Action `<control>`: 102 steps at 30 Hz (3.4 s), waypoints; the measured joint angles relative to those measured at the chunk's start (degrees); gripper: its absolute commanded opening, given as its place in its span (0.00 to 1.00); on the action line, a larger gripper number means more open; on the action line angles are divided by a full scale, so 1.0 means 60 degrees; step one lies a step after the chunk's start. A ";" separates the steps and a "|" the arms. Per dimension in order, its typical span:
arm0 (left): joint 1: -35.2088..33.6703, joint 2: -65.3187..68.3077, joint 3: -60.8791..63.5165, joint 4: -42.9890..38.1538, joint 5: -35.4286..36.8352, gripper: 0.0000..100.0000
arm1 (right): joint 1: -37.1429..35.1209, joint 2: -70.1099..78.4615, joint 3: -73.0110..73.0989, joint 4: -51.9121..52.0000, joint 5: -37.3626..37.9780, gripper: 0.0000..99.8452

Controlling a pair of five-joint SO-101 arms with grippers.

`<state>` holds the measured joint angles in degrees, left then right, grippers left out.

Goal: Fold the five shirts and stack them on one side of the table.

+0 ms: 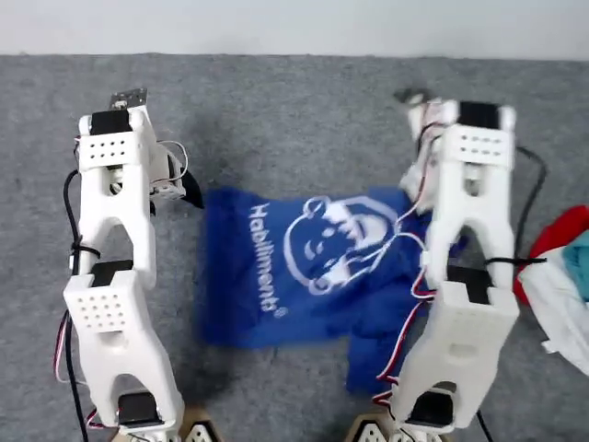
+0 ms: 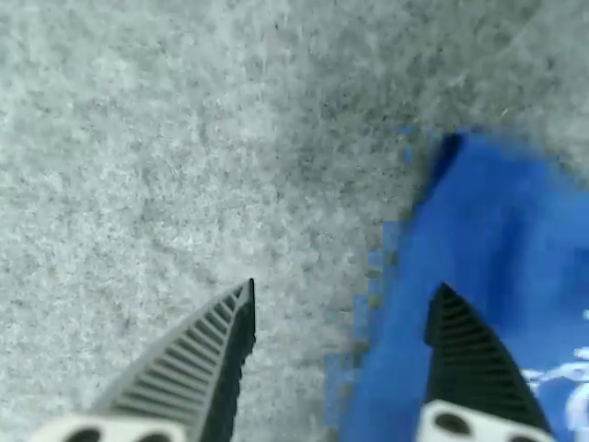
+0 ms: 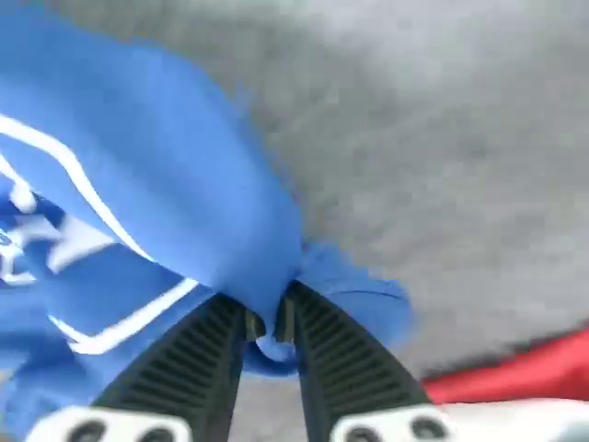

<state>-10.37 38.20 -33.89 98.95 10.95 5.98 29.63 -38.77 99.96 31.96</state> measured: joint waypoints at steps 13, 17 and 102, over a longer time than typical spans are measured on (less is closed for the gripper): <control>0.0000 0.0000 0.0000 0.0000 0.0000 0.21 | 0.0322 0.1978 -0.2242 -0.2139 0.0645 0.30; 0.0000 0.0000 0.0000 0.0000 0.0000 0.21 | 0.0410 0.2183 -0.2842 -0.1333 0.0674 0.28; 0.0674 0.0190 -0.2535 0.0000 -0.2945 0.20 | 0.0264 -0.3678 1.1502 -0.2681 0.3414 0.01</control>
<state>-6.33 39.34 -49.10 98.95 -6.73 7.56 7.56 30.24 83.87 52.44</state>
